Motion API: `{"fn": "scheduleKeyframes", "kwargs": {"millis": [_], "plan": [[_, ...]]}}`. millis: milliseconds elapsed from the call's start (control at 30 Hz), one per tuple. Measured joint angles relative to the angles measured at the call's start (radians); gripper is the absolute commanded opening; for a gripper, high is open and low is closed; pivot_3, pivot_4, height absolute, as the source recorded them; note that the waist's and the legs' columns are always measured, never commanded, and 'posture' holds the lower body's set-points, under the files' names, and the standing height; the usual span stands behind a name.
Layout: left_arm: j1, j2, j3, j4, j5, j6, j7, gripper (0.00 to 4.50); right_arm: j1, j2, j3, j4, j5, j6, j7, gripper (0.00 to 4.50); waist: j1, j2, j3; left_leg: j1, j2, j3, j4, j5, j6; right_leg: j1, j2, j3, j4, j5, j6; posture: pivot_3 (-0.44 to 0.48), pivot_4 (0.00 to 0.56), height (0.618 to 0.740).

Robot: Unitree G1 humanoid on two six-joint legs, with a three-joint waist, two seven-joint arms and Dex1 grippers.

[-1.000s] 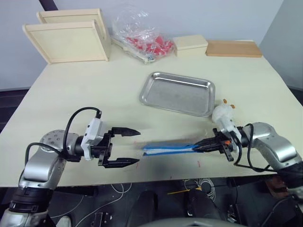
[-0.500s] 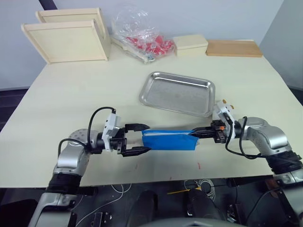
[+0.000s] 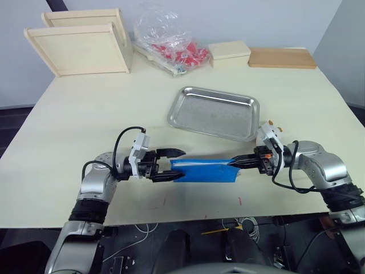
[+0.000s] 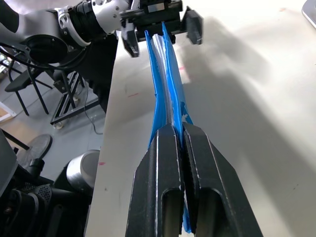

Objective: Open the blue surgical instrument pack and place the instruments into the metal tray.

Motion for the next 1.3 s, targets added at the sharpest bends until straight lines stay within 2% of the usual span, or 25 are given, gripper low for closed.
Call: {"fn": "scheduleKeyframes", "kwargs": {"millis": [33,100,200,333,400,433,467,567,600,633,700,733,800,967,1300], "plan": [[0.000,0.000,0.000,0.000,0.000,0.003,-0.002,2.14,0.004,0.000,-0.002,-0.002,0.000,0.000,0.001,0.00,0.000,0.000,0.000,0.000,0.000,0.000,0.000,0.000,0.000,0.000,0.000,0.000,0.000,0.000,0.000,0.000,0.150,0.740],[0.001,0.000,-0.003,-0.001,0.002,0.001,-0.005,1.09,0.008,0.000,-0.004,-0.005,0.000,0.000,0.001,0.00,0.001,0.000,0.000,0.000,0.000,0.000,0.000,0.000,0.000,0.000,0.000,0.000,0.000,0.000,0.000,0.000,0.150,0.740],[0.011,0.000,-0.004,-0.006,0.001,-0.002,-0.007,0.07,0.014,0.002,-0.009,-0.011,0.000,0.000,0.000,0.00,0.001,0.000,0.000,0.000,0.000,0.000,0.000,0.000,0.000,0.000,-0.001,0.000,0.000,0.000,0.000,0.000,0.150,0.740],[0.014,0.000,-0.003,-0.010,0.001,-0.002,-0.005,0.07,0.017,0.008,-0.017,-0.011,-0.004,0.000,-0.006,0.00,0.001,0.000,0.000,0.000,0.000,0.000,0.000,0.000,0.000,0.000,-0.001,0.000,0.000,0.000,0.000,0.000,0.150,0.740],[0.015,0.000,-0.003,-0.013,0.001,-0.002,-0.004,0.00,0.024,0.010,-0.021,-0.014,-0.003,-0.002,-0.010,0.66,0.001,0.000,0.000,0.000,0.000,0.000,0.000,0.000,0.000,0.000,-0.001,0.000,0.000,0.000,0.000,0.000,0.150,0.740],[0.016,0.000,-0.003,-0.013,0.000,-0.002,-0.004,0.00,0.027,0.008,-0.023,-0.020,-0.003,-0.001,-0.013,0.84,0.001,0.000,0.000,0.000,0.000,0.000,0.000,0.000,0.000,0.000,-0.001,0.000,0.000,0.000,0.000,0.000,0.150,0.740],[0.018,-0.002,-0.005,-0.018,0.000,-0.003,-0.005,0.00,0.045,0.000,-0.036,-0.039,0.000,0.003,-0.021,1.28,0.002,0.000,0.000,0.000,0.000,0.000,0.000,0.000,0.000,0.000,-0.001,0.000,0.000,0.000,0.000,0.000,0.150,0.740],[0.019,-0.002,-0.005,-0.020,0.000,-0.003,-0.005,0.00,0.061,-0.008,-0.057,-0.045,0.001,0.007,-0.031,2.18,0.002,0.000,0.000,0.000,0.000,0.000,0.000,0.000,0.000,0.000,-0.001,0.000,0.000,0.000,0.000,0.000,0.150,0.740],[0.019,-0.001,-0.005,-0.020,0.000,-0.003,-0.005,0.00,0.069,-0.015,-0.068,-0.050,0.001,0.007,-0.040,2.35,0.002,0.000,0.000,0.000,0.000,0.000,0.000,0.000,0.000,0.000,-0.001,0.000,0.000,0.000,0.000,0.000,0.150,0.740],[0.020,-0.001,-0.005,-0.020,0.001,-0.008,-0.005,0.00,0.088,-0.033,-0.095,-0.058,0.003,0.007,-0.047,2.95,0.003,0.000,0.000,0.000,-0.001,0.000,0.000,0.000,0.000,0.000,-0.001,0.000,0.000,0.000,0.000,0.000,0.150,0.740],[0.016,-0.002,-0.008,-0.017,0.005,-0.020,-0.006,0.00,0.099,-0.042,-0.113,-0.065,0.006,0.007,-0.055,3.40,0.003,0.000,0.000,0.000,-0.001,0.000,0.000,0.000,0.000,0.000,-0.001,0.000,0.000,0.000,0.000,0.000,0.150,0.740],[0.012,-0.004,-0.011,-0.013,0.012,-0.037,-0.006,0.00,0.121,-0.064,-0.172,-0.073,0.014,0.006,-0.080,4.25,0.005,0.000,0.000,-0.001,-0.001,-0.001,0.000,0.000,0.000,0.000,-0.001,-0.001,-0.001,0.000,0.001,0.000,0.150,0.740],[0.011,-0.005,-0.012,-0.014,0.013,-0.040,-0.006,0.00,0.123,-0.075,-0.226,-0.070,0.022,0.006,-0.109,4.47,0.005,0.000,0.000,-0.001,-0.001,-0.001,0.000,0.000,0.001,0.000,-0.002,-0.001,-0.001,0.000,0.001,0.000,0.150,0.740],[0.011,-0.008,-0.012,-0.014,0.013,-0.043,-0.005,0.00,0.115,-0.095,-0.323,-0.005,0.016,-0.024,-0.175,4.47,0.005,0.000,0.000,-0.001,-0.002,-0.001,0.000,-0.001,0.001,0.000,-0.002,-0.001,-0.001,-0.001,0.001,0.000,0.150,0.740],[0.012,-0.008,-0.012,-0.018,0.017,-0.044,-0.003,0.00,0.027,-0.085,-0.337,0.242,-0.097,-0.175,-0.270,4.47,0.004,0.000,0.000,-0.001,-0.002,0.000,0.000,-0.001,0.001,0.000,-0.002,0.000,-0.001,0.000,0.001,0.000,0.150,0.740]]}}
